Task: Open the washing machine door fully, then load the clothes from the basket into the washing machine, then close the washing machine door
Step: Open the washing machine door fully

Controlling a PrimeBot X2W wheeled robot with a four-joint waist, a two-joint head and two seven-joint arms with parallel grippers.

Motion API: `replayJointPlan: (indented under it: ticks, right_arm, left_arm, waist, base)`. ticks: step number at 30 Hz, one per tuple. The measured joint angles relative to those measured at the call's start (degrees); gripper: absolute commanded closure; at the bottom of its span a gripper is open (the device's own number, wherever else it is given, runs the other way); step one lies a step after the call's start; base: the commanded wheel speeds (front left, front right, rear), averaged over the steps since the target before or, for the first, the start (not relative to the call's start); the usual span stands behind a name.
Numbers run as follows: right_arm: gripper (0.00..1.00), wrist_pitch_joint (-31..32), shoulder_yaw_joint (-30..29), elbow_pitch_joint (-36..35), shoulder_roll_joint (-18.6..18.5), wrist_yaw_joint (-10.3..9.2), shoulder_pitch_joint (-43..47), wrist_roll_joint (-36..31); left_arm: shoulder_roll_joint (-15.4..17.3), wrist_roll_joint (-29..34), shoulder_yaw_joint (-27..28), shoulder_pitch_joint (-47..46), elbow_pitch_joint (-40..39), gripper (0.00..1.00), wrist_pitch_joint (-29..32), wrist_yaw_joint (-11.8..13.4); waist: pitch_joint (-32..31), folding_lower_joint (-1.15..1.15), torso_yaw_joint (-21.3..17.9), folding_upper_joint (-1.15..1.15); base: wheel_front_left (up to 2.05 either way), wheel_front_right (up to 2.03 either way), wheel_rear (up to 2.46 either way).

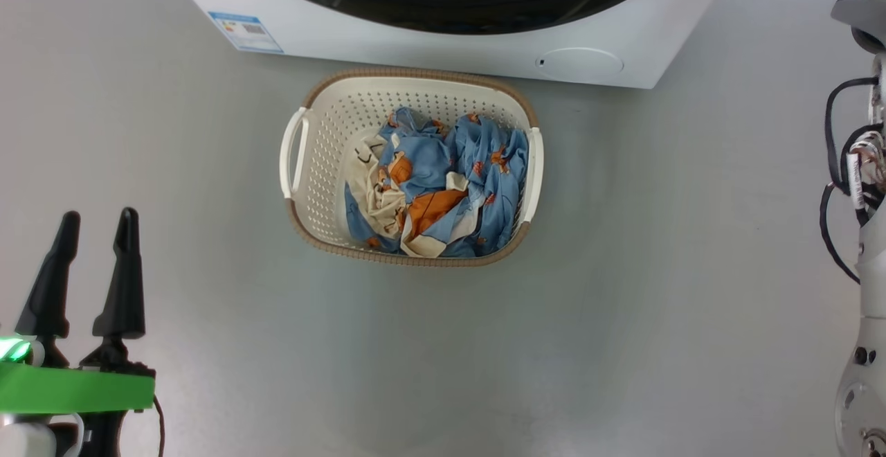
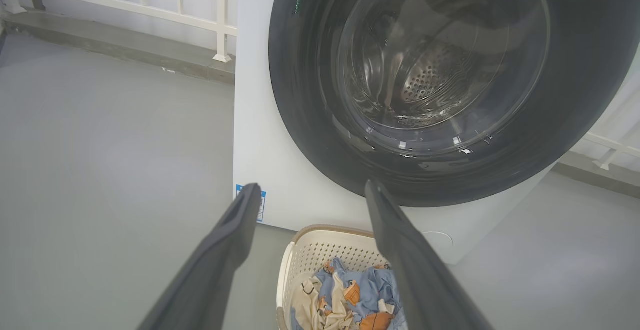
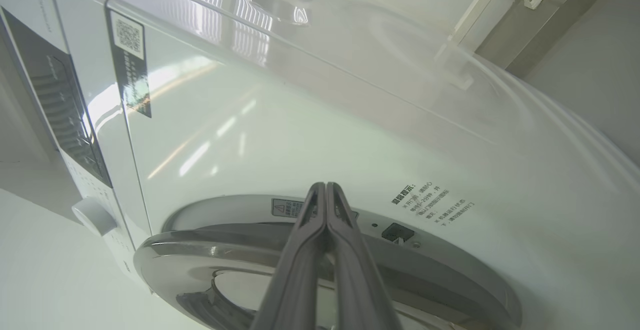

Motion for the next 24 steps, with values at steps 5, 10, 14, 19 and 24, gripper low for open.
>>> replayJointPlan:
  ticks: [5,10,14,19,24]
  right_arm:
    - [1.00,4.22,-0.86,1.21,-0.43,0.00,-2.43,0.94]
    - [1.00,6.41,-1.67,2.09,-0.73,0.00,-5.08,0.29]
    - [1.00,9.06,-1.71,3.57,-0.66,0.00,-6.95,-0.79]
    - [1.00,12.07,-1.87,5.91,-0.49,0.00,-8.89,-4.17]
    - [1.00,14.16,-3.20,7.08,-0.07,0.00,-12.20,-5.98]
  left_arm:
    - [0.01,-0.49,-0.10,-0.76,0.05,0.00,0.00,0.00]
    - [0.01,-1.03,-0.43,-0.94,0.10,0.00,0.00,0.00]
    - [0.01,-1.31,-0.49,-1.48,0.13,0.00,0.00,0.00]
    - [-0.02,-1.65,-0.60,-1.96,0.32,0.00,0.00,0.00]
    - [-0.32,-1.98,-1.24,-2.43,0.48,0.00,0.00,0.00]
  waist:
    - [1.25,0.00,0.79,0.00]
    - [2.37,0.00,1.31,0.00]
    - [3.32,0.00,1.77,0.00]
    - [4.18,0.00,2.14,0.00]
    - [4.92,0.00,2.96,0.00]
  base:
    - [0.00,0.00,0.00]
    - [0.00,0.00,0.00]
    - [0.00,0.00,0.00]
    - [0.00,0.00,0.00]
    - [0.00,0.00,0.00]
